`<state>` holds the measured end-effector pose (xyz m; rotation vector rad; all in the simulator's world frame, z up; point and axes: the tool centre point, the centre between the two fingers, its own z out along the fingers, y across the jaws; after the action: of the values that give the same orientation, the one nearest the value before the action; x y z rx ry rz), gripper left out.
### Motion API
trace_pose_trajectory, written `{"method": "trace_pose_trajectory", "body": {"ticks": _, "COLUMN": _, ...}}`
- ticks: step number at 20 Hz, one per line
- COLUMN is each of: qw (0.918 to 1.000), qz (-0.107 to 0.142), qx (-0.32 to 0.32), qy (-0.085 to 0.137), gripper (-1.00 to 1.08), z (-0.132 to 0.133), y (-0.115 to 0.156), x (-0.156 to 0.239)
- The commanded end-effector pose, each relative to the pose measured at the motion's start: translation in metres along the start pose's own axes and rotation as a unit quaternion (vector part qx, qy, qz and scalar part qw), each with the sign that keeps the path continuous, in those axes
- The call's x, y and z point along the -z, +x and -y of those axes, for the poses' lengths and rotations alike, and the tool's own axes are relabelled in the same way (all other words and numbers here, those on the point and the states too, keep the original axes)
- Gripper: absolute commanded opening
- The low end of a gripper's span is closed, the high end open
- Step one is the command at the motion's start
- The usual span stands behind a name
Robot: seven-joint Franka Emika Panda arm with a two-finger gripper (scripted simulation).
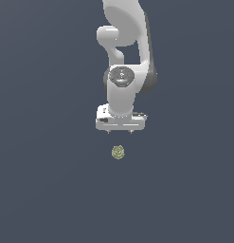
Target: Pick up the object and move it to a goal position.
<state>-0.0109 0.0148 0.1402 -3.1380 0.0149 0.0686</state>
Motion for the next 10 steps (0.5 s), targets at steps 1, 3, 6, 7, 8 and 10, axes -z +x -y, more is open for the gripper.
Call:
{"method": "trace_pose_trajectory", "body": {"ticks": 1, "qw": 1.0000, "qz": 0.000, "qx": 0.000, "qy": 0.000, "gripper": 1.00, "z": 0.0000, "y": 0.0000, "x": 0.0000}}
{"method": "trace_pose_trajectory", "body": {"ticks": 3, "qw": 1.0000, "qz": -0.001, "qx": 0.003, "qy": -0.001, "gripper": 1.00, "z": 0.0005, "y": 0.0009, "x": 0.0007}}
{"method": "trace_pose_trajectory", "body": {"ticks": 6, "qw": 0.9998, "qz": -0.008, "qx": 0.017, "qy": -0.005, "gripper": 1.00, "z": 0.0028, "y": 0.0053, "x": 0.0042}}
{"method": "trace_pose_trajectory", "body": {"ticks": 7, "qw": 0.9996, "qz": -0.011, "qx": 0.023, "qy": -0.007, "gripper": 1.00, "z": 0.0039, "y": 0.0071, "x": 0.0060}}
{"method": "trace_pose_trajectory", "body": {"ticks": 8, "qw": 0.9995, "qz": -0.014, "qx": 0.028, "qy": -0.009, "gripper": 1.00, "z": 0.0049, "y": 0.0084, "x": 0.0076}}
{"method": "trace_pose_trajectory", "body": {"ticks": 10, "qw": 0.9992, "qz": -0.016, "qx": 0.034, "qy": -0.011, "gripper": 1.00, "z": 0.0061, "y": 0.0096, "x": 0.0099}}
